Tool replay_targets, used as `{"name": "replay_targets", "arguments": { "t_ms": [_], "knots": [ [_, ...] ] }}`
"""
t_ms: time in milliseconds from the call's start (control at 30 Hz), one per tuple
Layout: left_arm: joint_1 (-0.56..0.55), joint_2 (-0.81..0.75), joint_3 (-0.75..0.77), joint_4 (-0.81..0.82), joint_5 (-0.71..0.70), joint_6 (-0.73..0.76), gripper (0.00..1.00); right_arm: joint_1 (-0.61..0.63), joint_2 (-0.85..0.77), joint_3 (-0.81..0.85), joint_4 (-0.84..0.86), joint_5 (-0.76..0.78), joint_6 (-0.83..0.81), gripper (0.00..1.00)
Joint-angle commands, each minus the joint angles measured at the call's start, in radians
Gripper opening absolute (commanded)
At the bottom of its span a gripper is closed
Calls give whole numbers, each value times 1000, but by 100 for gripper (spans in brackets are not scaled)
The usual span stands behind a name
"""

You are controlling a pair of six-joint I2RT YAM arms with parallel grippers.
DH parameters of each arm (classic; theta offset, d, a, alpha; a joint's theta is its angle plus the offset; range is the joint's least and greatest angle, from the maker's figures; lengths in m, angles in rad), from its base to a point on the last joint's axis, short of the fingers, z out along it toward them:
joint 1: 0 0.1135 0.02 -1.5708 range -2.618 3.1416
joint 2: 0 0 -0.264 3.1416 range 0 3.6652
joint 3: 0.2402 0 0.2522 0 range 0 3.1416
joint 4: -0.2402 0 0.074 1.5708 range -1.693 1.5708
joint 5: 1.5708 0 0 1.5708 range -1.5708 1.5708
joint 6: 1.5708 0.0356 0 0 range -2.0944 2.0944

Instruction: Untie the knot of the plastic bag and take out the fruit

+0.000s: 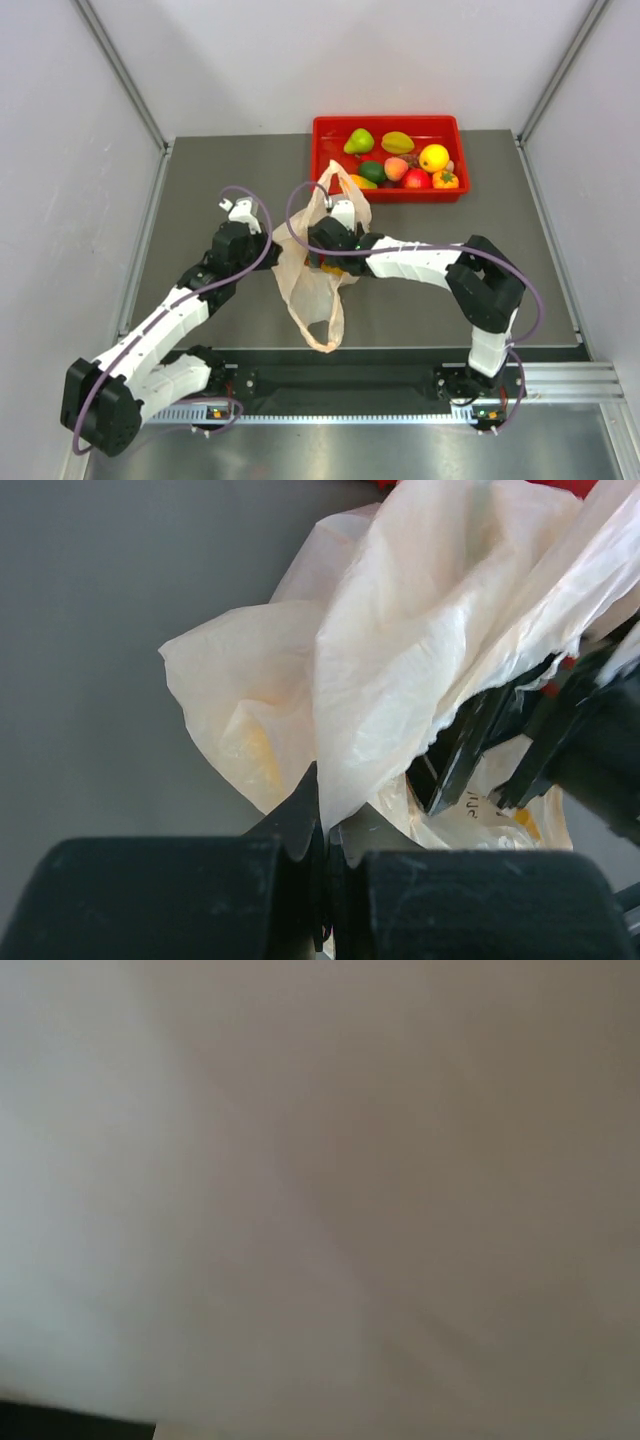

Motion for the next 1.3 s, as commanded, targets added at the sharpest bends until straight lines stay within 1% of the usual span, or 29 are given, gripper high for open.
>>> {"name": "replay_targets", "arguments": {
  "t_ms": [0,67,200,333,433,467,533,567,633,667,733,800,900,933,967,1033,1100,1133,1200,1233,1267],
  "knots": [
    [4,-49,-21,0,12,-26,0,-26,-39,-157,12,-77,-41,100],
    [4,-64,-31,-5,6,-29,0,-27,-76,-246,55,-119,-61,100],
    [4,-103,-49,-17,5,-38,0,-27,-120,-343,100,-169,-106,100],
    [4,-118,-57,-19,17,-47,0,-30,-133,-349,95,-189,-145,100],
    [2,-127,-57,-22,29,-55,0,-30,-142,-331,86,-205,-167,91],
    [2,-130,-57,-25,31,-57,0,-30,-154,-331,89,-203,-172,82],
    [2,-140,-58,-32,32,-64,0,-30,-171,-335,108,-203,-176,69],
    [2,-140,-58,-33,31,-63,0,-30,-189,-343,109,-205,-176,54],
    [2,-149,-58,-39,32,-63,0,-29,-212,-343,111,-223,-184,38],
    [2,-150,-58,-37,32,-61,0,-29,-246,-346,111,-237,-188,23],
    [2,-155,-55,-39,34,-61,0,-30,-290,-352,109,-278,-198,15],
    [4,-152,-51,-36,34,-61,0,-30,-375,-361,111,-323,-204,7],
    [2,-135,-35,-29,34,-64,0,-30,-481,-346,65,-453,-231,4],
    [2,-127,-29,-26,35,-66,0,-30,-501,-334,40,-528,-253,3],
    [2,-114,-15,-22,66,-67,0,-30,-533,-305,13,-563,-261,0],
    [4,-100,0,-16,67,-67,0,-30,-554,-276,-79,-673,-299,0],
    [2,-80,28,-5,69,-67,0,-32,-568,-227,-148,-738,-322,0],
    [2,-69,38,-5,67,-66,0,-30,-573,-208,-217,-787,-352,0],
    [4,-40,71,4,71,-63,0,-35,-579,-171,-256,-850,-368,0],
    [2,-34,80,7,80,-61,0,-36,-578,-158,-295,-951,-394,0],
    [4,-11,100,12,81,-61,0,-35,-573,-113,-322,-985,-400,0]
  ]
}}
